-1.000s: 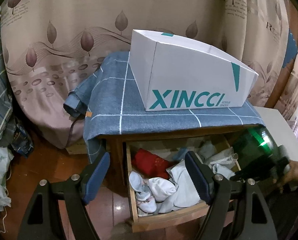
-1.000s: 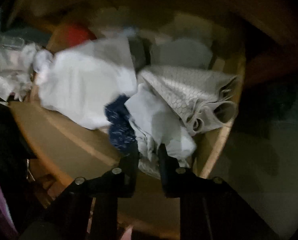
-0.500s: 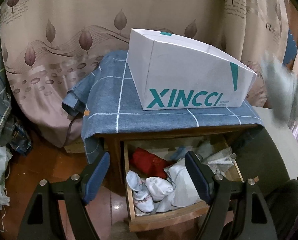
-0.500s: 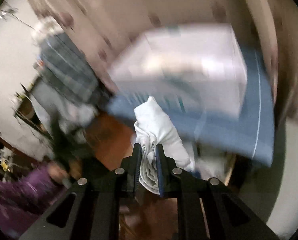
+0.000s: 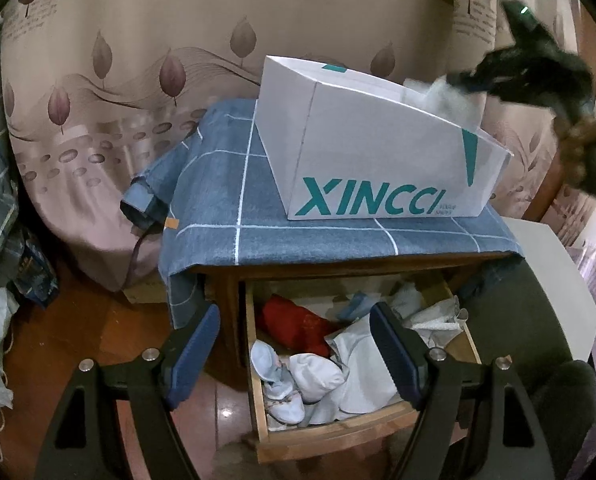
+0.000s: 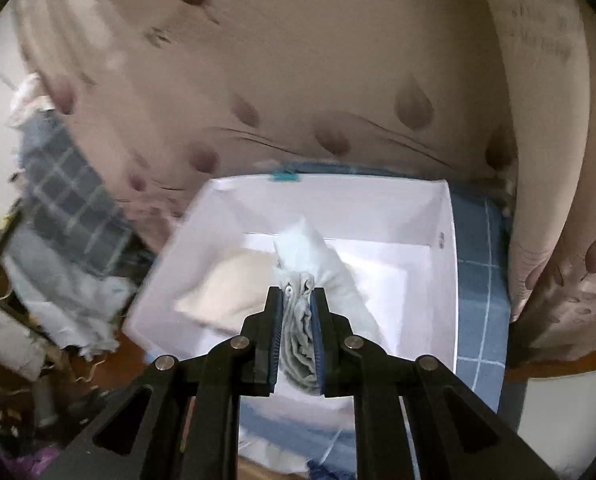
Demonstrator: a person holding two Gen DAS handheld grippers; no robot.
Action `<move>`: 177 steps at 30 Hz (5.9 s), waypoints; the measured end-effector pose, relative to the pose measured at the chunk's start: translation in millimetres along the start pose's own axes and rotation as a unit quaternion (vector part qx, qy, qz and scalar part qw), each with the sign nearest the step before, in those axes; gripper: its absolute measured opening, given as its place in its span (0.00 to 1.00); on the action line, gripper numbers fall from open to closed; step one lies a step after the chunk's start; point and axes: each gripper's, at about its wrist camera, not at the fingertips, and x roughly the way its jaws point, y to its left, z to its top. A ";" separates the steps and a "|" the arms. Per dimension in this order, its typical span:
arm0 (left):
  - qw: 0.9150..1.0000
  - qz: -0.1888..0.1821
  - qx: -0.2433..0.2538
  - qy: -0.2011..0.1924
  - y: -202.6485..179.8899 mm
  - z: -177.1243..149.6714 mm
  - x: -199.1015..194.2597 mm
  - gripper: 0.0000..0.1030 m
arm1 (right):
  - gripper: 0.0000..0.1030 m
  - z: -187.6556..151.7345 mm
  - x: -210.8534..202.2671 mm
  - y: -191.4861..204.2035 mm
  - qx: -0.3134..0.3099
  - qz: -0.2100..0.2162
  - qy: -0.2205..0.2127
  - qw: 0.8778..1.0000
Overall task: Take underwear out of drawer
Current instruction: 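Carry the white underwear into the box and open the right gripper, then reach the left gripper into the drawer and grasp the white cloth, then lift the white cloth out of the drawer with the left gripper, then grasp the dark blue sparkly underwear with the right gripper while the left gripper holds the white cloth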
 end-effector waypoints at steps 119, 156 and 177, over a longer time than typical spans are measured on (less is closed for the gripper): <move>0.992 -0.108 0.051 0.037 -78.1 7.0 -1.3 0.10 | 0.77 -290.3 120.0 -28.0 0.060 -0.031 0.290 0.955; 0.987 -0.154 0.041 -0.004 -86.0 32.2 -51.0 0.02 | 0.11 -307.8 147.4 -8.2 -0.046 -0.068 0.323 0.943; 0.975 -0.174 0.055 -0.124 -122.4 198.7 -142.8 0.02 | 0.10 -262.9 80.1 -19.8 0.066 0.045 0.203 0.976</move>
